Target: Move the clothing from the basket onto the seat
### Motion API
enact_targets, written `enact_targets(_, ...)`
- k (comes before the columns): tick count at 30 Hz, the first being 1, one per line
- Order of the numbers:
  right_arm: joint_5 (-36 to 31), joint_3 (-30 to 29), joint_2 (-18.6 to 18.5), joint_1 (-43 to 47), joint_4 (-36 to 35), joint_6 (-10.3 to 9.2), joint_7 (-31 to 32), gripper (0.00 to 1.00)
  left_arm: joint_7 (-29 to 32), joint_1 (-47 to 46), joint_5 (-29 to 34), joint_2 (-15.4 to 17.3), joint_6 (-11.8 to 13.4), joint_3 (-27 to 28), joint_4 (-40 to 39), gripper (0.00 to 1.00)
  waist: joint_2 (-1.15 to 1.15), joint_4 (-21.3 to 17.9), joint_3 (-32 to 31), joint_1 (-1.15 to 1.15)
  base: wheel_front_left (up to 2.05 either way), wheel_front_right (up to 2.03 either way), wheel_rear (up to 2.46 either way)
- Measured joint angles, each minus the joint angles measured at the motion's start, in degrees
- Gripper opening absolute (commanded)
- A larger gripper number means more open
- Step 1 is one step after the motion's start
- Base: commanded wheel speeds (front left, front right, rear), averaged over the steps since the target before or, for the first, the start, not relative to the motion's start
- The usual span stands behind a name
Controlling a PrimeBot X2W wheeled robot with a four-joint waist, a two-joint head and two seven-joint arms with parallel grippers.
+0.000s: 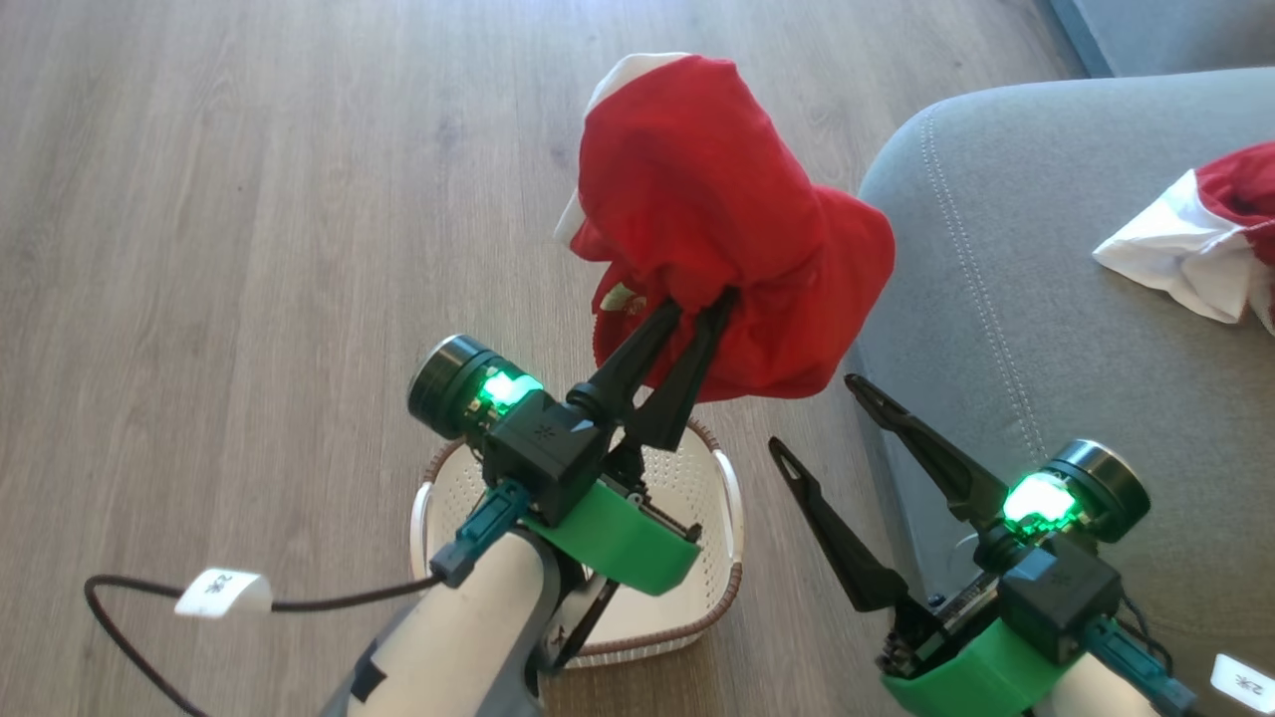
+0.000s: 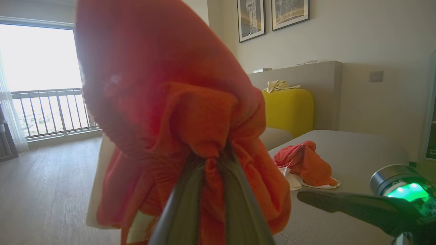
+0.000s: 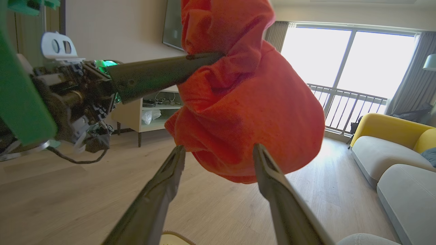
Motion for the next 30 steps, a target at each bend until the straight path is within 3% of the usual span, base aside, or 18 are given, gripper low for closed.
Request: enact_targets(30, -3.1, -1.4, 3.0, -2.5, 4.5, 0.0, 0.0, 1.0, 0.0, -0.3, -1.9, 0.2, -1.6, -8.4, 2.0, 0.0, 0.0, 1.9, 0.1, 0.0, 0.0, 0.0, 0.0)
